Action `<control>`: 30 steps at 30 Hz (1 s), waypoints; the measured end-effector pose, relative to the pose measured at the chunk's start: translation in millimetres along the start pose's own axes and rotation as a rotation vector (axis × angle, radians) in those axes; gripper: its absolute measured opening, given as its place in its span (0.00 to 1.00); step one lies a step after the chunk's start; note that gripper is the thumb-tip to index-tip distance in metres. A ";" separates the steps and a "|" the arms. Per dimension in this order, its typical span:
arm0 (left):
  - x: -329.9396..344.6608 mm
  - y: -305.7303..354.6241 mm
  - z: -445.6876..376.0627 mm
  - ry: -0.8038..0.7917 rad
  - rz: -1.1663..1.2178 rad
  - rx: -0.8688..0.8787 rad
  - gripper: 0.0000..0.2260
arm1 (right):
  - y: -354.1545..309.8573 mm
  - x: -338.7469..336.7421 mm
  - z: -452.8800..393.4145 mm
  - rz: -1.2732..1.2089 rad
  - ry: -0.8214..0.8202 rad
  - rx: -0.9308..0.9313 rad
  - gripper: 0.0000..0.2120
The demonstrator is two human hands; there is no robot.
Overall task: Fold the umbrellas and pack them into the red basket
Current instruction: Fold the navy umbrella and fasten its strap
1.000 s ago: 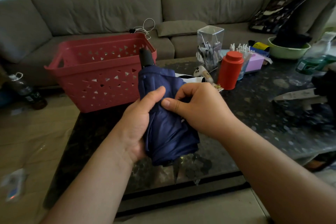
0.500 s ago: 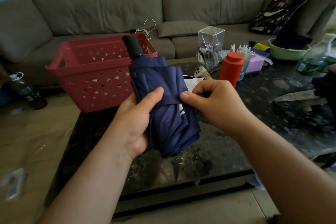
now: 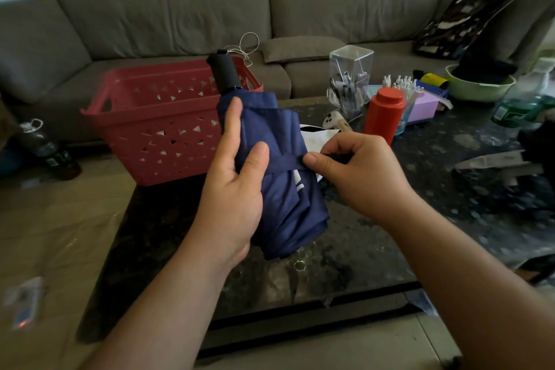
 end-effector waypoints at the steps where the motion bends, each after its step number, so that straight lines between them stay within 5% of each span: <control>1: 0.5 -0.1 0.2 -0.004 0.042 -0.014 0.24 | 0.6 -0.5 -0.5 -0.017 -0.005 0.005 0.13; 10: -12.1 -17.3 -0.4 0.144 0.143 -0.171 0.10 | 3.6 -15.2 2.8 0.140 0.082 0.042 0.14; 12: -16.4 -18.4 -2.2 0.190 0.177 -0.167 0.10 | -11.7 -26.3 10.6 0.189 0.211 -0.034 0.18; 15: -25.0 -17.7 -4.4 0.266 0.212 -0.131 0.10 | -48.9 -21.7 31.6 0.132 0.291 -0.263 0.09; 17: -29.4 -16.9 -4.4 0.309 0.229 -0.108 0.09 | -59.1 2.9 39.6 0.073 0.129 -0.324 0.07; 20: -35.0 -18.5 -2.8 0.366 0.255 -0.096 0.08 | -44.3 37.7 40.3 0.011 -0.159 -0.170 0.12; 24: -39.3 -12.2 -0.5 0.397 0.253 -0.034 0.08 | -29.0 55.1 40.0 -0.238 -0.261 0.039 0.18; 30: -35.9 -0.7 2.4 0.387 0.259 0.044 0.11 | -30.6 65.1 43.1 -0.546 -0.319 0.192 0.05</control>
Point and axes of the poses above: each hand's wrist, its own z-axis away from the middle knuckle, its own x-axis out of the palm, y = z × x, the point moved 9 cm from there along -z, towards the middle knuckle, and after that the axes turned 13 degrees about z, right-handed, at the moved point
